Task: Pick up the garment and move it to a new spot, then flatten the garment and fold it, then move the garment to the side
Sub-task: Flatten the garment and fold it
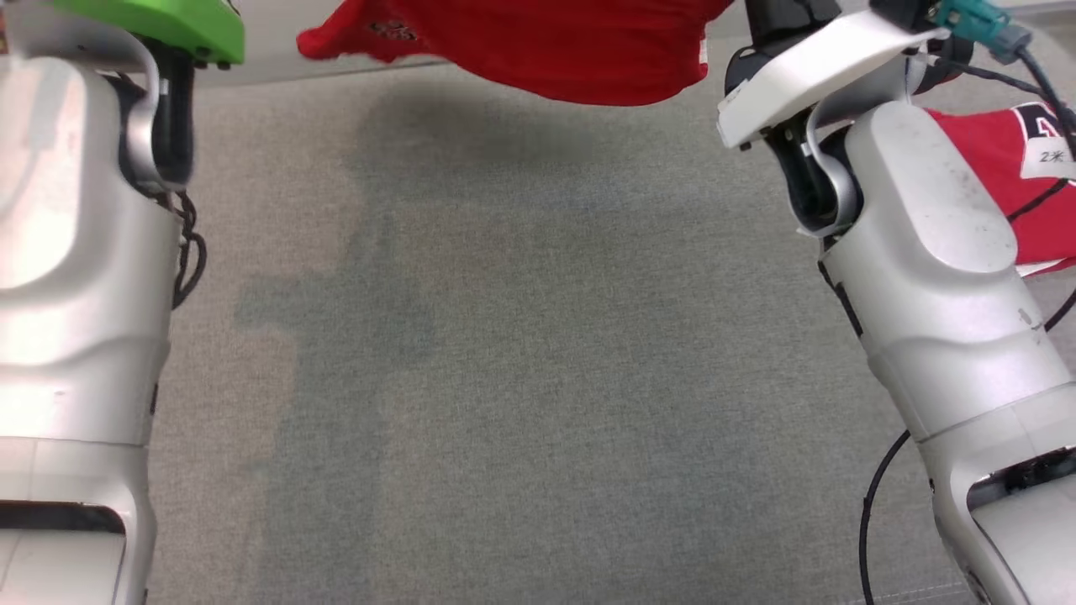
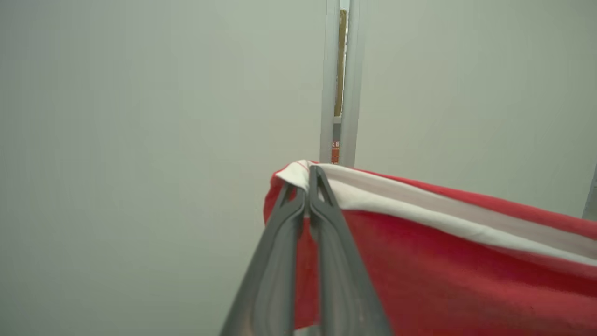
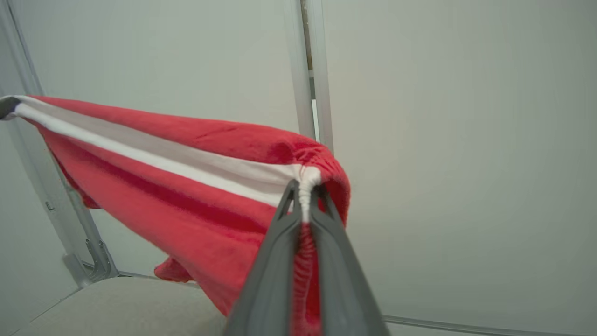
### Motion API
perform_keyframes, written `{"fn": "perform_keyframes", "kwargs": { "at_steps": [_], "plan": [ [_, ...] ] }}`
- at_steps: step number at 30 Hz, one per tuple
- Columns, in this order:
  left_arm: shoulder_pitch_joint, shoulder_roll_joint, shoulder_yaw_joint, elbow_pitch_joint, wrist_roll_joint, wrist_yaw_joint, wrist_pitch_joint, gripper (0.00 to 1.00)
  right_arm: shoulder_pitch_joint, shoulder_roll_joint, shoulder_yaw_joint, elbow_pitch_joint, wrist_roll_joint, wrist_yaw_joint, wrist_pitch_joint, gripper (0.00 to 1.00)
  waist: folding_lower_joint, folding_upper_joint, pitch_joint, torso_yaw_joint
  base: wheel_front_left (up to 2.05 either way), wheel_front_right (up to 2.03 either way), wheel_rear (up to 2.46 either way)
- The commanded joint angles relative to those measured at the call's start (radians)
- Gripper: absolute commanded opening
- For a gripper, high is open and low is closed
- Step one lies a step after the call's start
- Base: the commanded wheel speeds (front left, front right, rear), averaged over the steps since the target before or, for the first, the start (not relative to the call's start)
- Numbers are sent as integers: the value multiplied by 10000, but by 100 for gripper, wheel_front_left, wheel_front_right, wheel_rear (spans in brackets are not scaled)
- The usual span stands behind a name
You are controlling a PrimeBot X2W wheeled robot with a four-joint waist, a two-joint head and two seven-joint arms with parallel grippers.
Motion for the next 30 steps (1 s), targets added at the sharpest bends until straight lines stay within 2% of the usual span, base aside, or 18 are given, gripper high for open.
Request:
{"fn": "perform_keyframes", "kwargs": {
  "at_steps": [1, 6, 11, 16, 23, 30],
  "plan": [
    [112, -128, -6, 412, -105, -149, -131, 0, -31, 22, 183, 440, 60, -18, -130, 0, -1, 0, 820, 346, 0, 0, 0],
    [910, -607, 1, 1664, -410, -468, -586, 0, 582, -13, 897, 1509, 375, -18, -330, 0, -1, 0, 1405, 525, 0, 0, 0],
    [2022, -813, 280, 1788, -549, -654, -778, 0, 1827, -249, 1003, 526, 913, -18, -334, 0, -1, 0, 1474, 522, 0, 0, 0],
    [3755, -877, 1231, 129, -293, -573, -770, 0, 3463, -513, 855, -1210, 1348, -20, -336, 0, -1, 0, 1216, 486, 0, 0, 0],
    [6500, -1336, 2306, -2337, 246, -592, -774, 0, 5712, -619, 557, -3657, 1357, -20, -338, 0, -1, 0, 534, 550, 0, 0, 0],
    [9333, -1747, 2517, -4495, 159, -543, -776, 0, 8314, -579, 43, -5219, 1562, -20, -339, 0, -1, 0, -978, 910, 0, 0, 0]
  ]
}}
